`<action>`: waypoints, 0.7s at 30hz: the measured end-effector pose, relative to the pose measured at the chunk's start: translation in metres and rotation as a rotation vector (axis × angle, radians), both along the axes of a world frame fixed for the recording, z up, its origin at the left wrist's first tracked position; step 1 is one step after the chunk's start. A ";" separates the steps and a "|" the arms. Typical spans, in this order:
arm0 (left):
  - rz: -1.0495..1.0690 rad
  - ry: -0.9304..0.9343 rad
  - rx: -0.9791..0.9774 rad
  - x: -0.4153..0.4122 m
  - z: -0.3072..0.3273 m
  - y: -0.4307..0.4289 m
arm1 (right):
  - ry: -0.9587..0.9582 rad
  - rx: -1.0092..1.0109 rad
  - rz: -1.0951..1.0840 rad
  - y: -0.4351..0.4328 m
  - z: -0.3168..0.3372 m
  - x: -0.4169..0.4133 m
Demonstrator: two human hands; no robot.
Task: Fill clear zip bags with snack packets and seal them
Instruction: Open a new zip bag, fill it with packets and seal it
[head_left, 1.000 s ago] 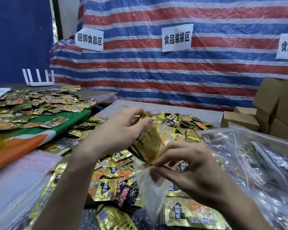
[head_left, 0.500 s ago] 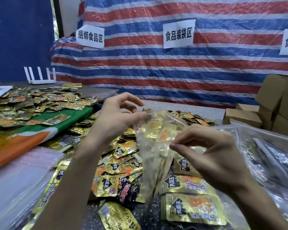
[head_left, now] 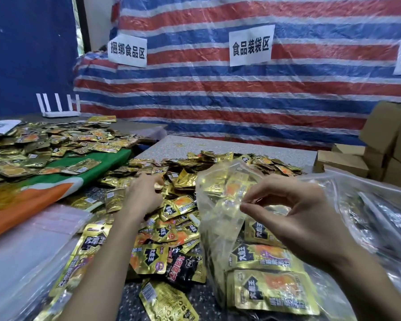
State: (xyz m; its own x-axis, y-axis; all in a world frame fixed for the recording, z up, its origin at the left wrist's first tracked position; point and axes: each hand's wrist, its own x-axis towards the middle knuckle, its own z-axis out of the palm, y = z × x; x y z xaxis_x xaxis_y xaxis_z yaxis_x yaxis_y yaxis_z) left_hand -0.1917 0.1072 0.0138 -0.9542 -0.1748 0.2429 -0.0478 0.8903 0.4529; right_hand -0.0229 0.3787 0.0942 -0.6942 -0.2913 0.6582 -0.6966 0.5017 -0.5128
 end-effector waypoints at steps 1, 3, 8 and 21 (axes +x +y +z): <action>-0.007 -0.006 -0.039 -0.005 -0.009 0.002 | -0.003 0.009 0.006 -0.001 0.000 0.000; -0.061 -0.004 -0.121 -0.015 -0.030 0.009 | -0.004 0.030 0.011 -0.003 -0.001 0.001; -0.166 -0.220 -0.299 -0.026 -0.077 0.028 | -0.031 0.070 0.036 -0.005 -0.002 0.002; -0.211 0.128 0.527 -0.003 0.004 0.010 | -0.023 0.084 0.021 -0.002 -0.002 0.002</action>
